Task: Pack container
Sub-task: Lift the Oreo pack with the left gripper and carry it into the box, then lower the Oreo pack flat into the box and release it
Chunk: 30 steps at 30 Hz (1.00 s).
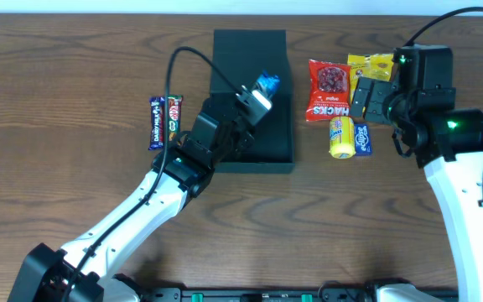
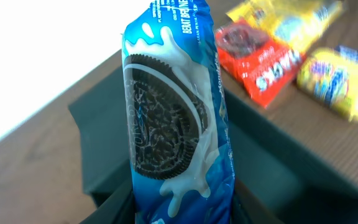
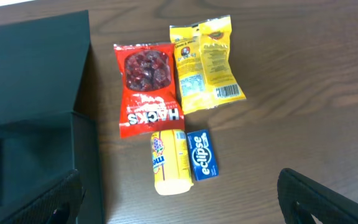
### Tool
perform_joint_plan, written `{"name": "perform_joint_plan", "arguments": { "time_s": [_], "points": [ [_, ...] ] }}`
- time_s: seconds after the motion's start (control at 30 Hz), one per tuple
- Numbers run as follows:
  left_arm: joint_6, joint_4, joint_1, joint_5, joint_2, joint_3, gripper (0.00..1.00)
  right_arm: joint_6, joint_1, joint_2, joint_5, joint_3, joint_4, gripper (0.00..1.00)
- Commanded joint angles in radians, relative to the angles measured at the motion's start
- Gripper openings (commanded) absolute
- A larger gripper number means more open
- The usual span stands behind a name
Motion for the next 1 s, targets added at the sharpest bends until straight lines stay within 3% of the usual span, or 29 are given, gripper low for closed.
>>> {"name": "perform_joint_plan", "arguments": {
  "time_s": [0.0, 0.13, 0.3, 0.53, 0.8, 0.97],
  "points": [
    [0.211, 0.009, 0.003, 0.027, -0.005, 0.027, 0.06, 0.013, -0.007, -0.003, -0.001, -0.003, -0.010, 0.99],
    [0.354, 0.003, 0.003, 0.039, 0.016, 0.027, 0.06, 0.013, -0.007, -0.003, -0.001, -0.003, -0.014, 0.99],
    [0.631, 0.035, 0.003, 0.082, 0.082, 0.027, 0.06, 0.013, -0.007, -0.003, -0.001, -0.003, -0.017, 0.99],
    [0.781, 0.145, 0.004, 0.063, 0.192, 0.027, 0.06, 0.002, -0.007, -0.003, -0.001, -0.003, -0.029, 0.99],
    [1.003, 0.164, 0.005, 0.027, 0.299, 0.027, 0.06, 0.002, -0.007, -0.003, 0.000, -0.003, -0.032, 0.99],
    [1.039, 0.223, 0.011, 0.000, 0.360, 0.027, 0.06, 0.002, -0.007, -0.003, 0.000, -0.003, -0.032, 0.99]
  ]
}}
